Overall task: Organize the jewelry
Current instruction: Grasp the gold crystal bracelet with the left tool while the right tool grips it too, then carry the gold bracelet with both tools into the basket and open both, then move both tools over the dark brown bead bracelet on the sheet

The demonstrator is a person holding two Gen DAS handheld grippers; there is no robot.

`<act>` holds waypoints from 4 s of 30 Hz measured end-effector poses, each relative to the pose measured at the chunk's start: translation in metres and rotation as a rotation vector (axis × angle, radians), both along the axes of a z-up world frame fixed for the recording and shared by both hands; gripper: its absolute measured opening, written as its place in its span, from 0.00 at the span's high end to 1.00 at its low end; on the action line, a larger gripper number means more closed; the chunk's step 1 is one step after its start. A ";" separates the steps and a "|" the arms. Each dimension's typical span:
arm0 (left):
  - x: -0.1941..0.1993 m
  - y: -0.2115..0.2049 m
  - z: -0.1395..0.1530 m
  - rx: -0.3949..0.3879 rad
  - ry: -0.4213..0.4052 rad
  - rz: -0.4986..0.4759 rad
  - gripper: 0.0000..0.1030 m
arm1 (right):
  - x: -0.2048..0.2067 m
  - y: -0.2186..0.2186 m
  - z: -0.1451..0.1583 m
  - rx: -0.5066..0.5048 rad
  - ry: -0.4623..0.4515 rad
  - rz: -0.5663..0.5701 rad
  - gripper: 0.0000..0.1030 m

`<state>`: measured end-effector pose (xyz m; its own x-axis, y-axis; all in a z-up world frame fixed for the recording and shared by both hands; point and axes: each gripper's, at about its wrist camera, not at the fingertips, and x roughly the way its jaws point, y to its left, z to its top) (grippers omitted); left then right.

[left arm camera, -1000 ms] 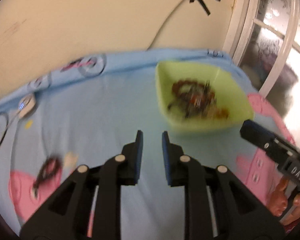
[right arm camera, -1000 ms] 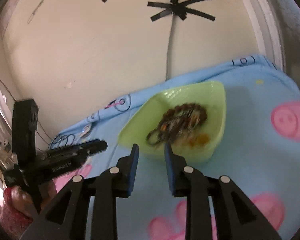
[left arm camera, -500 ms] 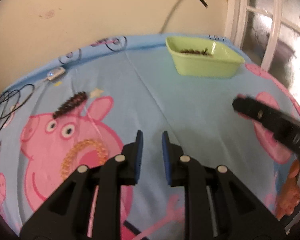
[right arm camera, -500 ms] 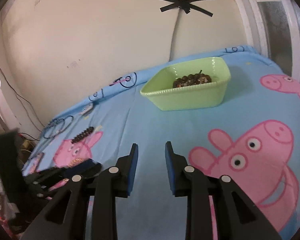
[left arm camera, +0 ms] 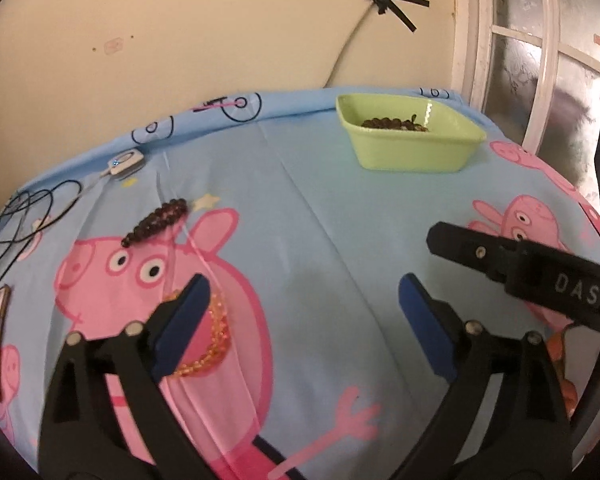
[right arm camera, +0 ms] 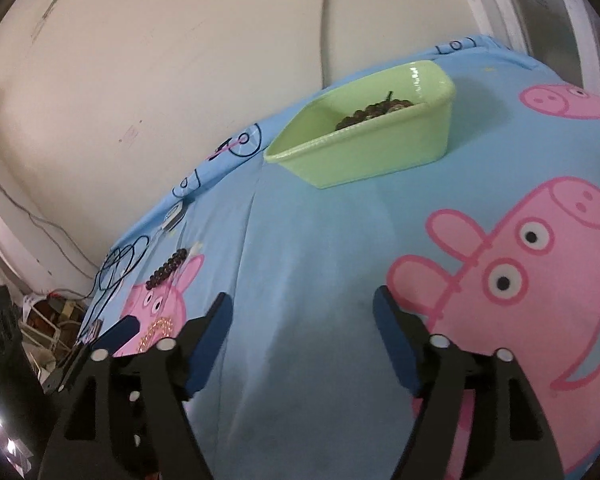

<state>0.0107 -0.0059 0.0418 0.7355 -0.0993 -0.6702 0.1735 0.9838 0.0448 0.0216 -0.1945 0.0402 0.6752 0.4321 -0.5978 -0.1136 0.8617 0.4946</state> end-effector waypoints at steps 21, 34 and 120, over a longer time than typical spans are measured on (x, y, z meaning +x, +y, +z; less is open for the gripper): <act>-0.023 0.169 0.030 -0.100 0.038 0.256 0.31 | 0.018 0.058 0.012 -0.080 -0.020 0.328 0.45; 0.018 0.118 -0.008 -0.121 0.280 0.062 0.93 | 0.044 0.180 0.009 -0.382 -0.019 0.753 1.00; 0.015 0.024 -0.013 0.026 0.134 0.063 0.89 | -0.003 0.000 0.001 -0.010 0.002 -0.008 0.69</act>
